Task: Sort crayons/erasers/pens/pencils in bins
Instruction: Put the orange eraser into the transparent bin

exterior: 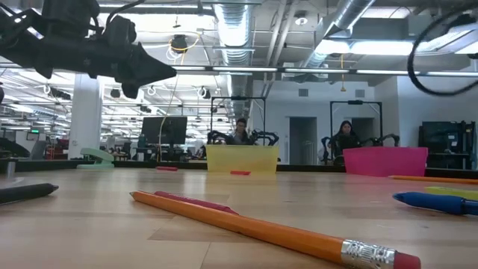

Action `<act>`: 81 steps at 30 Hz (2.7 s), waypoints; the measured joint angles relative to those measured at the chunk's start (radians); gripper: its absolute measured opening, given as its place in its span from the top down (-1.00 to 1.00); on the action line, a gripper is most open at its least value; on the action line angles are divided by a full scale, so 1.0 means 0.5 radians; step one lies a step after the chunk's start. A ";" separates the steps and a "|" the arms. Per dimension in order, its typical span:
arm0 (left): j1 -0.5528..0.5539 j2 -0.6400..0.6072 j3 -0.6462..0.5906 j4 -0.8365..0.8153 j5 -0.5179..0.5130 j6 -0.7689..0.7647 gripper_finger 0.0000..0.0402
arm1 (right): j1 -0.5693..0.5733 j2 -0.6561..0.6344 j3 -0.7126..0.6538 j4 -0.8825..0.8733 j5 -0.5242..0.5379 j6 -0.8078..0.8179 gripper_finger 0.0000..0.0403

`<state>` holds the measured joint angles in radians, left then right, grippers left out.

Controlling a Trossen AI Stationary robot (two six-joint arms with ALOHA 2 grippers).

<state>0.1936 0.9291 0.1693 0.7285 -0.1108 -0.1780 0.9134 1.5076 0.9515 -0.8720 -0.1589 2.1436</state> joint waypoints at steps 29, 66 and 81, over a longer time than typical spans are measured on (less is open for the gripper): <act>0.162 0.001 0.000 -0.092 0.159 0.107 1.00 | -1.389 -0.545 -0.818 1.832 0.924 -2.691 0.98; 0.329 0.015 0.000 -0.173 0.148 0.160 1.00 | -2.354 0.811 0.163 2.053 0.650 -3.602 -0.22; 0.329 0.028 0.000 -0.161 0.154 0.221 1.00 | -2.376 1.086 0.226 2.228 0.846 -3.621 -0.17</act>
<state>0.3580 0.9432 0.1692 0.6479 -0.0338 -0.0673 -0.2749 2.0506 1.0644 0.2421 0.2640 0.3331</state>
